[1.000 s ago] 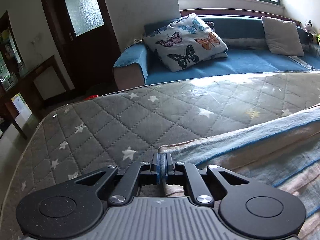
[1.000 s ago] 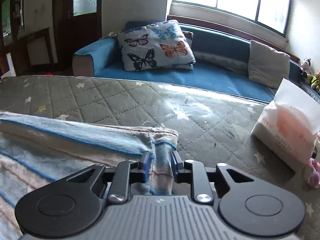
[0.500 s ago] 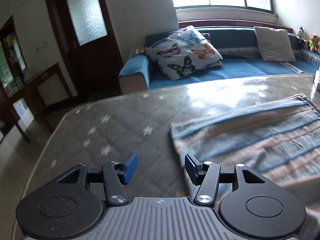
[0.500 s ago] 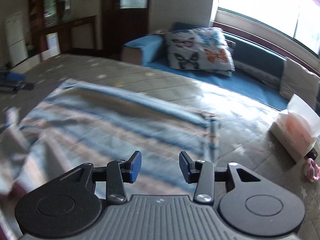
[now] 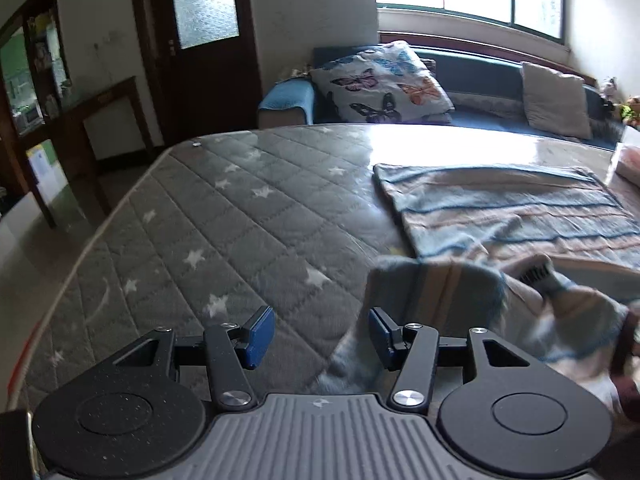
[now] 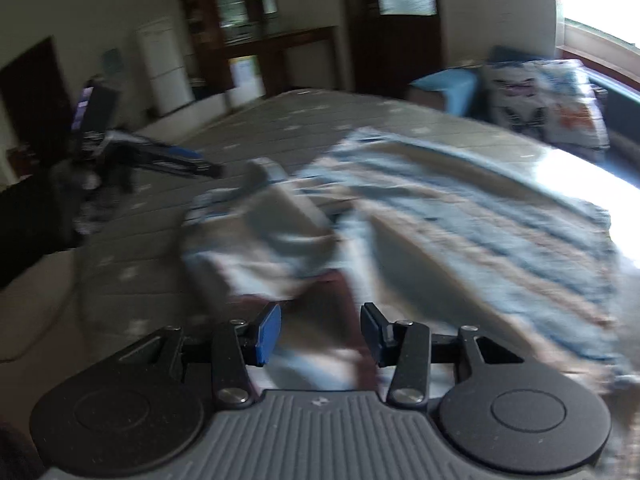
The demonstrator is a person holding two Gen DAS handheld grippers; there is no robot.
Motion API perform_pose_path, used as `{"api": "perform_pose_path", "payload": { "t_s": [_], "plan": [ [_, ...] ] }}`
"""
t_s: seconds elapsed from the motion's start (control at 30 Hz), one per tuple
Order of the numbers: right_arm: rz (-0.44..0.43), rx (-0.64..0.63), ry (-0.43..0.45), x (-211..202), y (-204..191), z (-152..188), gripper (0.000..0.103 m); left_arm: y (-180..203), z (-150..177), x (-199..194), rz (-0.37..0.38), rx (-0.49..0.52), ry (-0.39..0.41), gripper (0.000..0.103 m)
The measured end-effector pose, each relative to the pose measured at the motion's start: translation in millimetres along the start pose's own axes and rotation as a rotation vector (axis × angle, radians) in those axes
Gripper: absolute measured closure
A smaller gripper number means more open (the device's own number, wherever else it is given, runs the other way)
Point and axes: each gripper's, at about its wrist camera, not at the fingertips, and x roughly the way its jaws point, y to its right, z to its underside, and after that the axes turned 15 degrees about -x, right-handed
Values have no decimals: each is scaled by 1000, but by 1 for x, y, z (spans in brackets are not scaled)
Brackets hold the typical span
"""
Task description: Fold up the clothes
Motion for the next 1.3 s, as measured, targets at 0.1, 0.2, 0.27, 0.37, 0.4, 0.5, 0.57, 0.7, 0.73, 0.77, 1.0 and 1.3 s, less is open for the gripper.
{"api": "perform_pose_path", "payload": {
  "t_s": [0.1, 0.2, 0.27, 0.37, 0.4, 0.5, 0.57, 0.7, 0.73, 0.77, 1.0, 1.3],
  "plan": [
    [-64, -13, -14, 18, -16, -2, 58, -1, 8, -2, 24, 19, -12, 48],
    [-94, -6, -27, 37, -29, -2, 58, 2, 12, 2, 38, 41, -18, 48],
    [-104, 3, -29, 44, -33, -2, 58, 4, 14, 7, 49, 54, -22, 48],
    [-120, 12, -23, 48, -40, -1, 61, 6, 16, 15, 57, 76, -31, 48],
    [-117, 7, -20, 48, -42, 0, 61, 6, 18, 18, 57, 80, -39, 49],
    [-109, 13, -12, 51, -43, 0, 65, 5, 21, 25, 67, 78, -56, 58],
    [-112, 28, -7, 52, -43, 0, 71, 3, 23, 26, 80, 67, -59, 69],
    [-109, 39, -2, 54, -44, -1, 81, 2, 26, 20, 84, 60, -36, 94],
    [-104, 41, 1, 54, -45, -1, 85, 1, 27, 17, 87, 53, -28, 96],
    [-102, 44, 4, 53, -45, -1, 88, 0, 27, 14, 90, 45, -18, 96],
    [-109, 69, 38, 39, -43, 0, 97, -22, 25, -28, 132, -89, 74, 98],
    [-166, -2, 67, 19, -58, 7, 97, -59, 50, -89, 176, -218, 145, 98]
  ]
}}
